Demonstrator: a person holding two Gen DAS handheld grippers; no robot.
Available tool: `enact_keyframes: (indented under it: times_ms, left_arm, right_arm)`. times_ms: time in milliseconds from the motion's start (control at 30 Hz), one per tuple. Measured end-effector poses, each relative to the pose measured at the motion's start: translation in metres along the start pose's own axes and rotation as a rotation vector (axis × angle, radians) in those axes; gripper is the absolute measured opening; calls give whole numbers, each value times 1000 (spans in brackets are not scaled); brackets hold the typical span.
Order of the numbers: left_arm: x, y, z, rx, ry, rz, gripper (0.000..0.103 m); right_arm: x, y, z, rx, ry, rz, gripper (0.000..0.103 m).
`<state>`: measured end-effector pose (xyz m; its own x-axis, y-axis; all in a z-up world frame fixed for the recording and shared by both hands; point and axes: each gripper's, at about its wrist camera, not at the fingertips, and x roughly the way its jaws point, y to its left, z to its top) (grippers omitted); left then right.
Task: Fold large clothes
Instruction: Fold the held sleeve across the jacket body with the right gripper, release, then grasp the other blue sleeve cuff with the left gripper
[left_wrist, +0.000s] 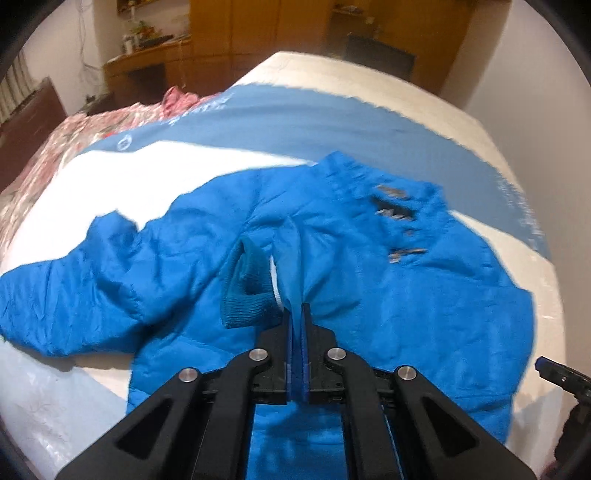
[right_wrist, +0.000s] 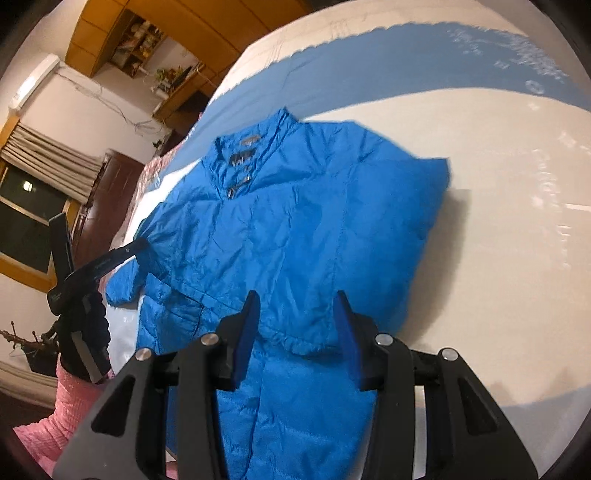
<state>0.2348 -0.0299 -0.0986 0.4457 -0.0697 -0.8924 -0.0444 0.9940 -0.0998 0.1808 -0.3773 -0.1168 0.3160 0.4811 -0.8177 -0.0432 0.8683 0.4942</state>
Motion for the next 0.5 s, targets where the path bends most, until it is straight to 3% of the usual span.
enact_keyframes:
  times_ms: [133, 233, 400, 500]
  left_arm:
    - [33, 13, -8, 9, 76, 48, 6]
    - [55, 20, -14, 0, 116, 45, 11]
    - [45, 24, -13, -3, 114, 44, 16]
    - [12, 25, -5, -31, 26, 69, 18]
  right_arm:
    - [33, -10, 1, 37, 73, -95, 37]
    - [49, -19, -1, 55, 92, -103, 35]
    - [52, -11, -1, 41, 105, -143, 35]
    - [34, 10, 1, 11, 63, -124, 37]
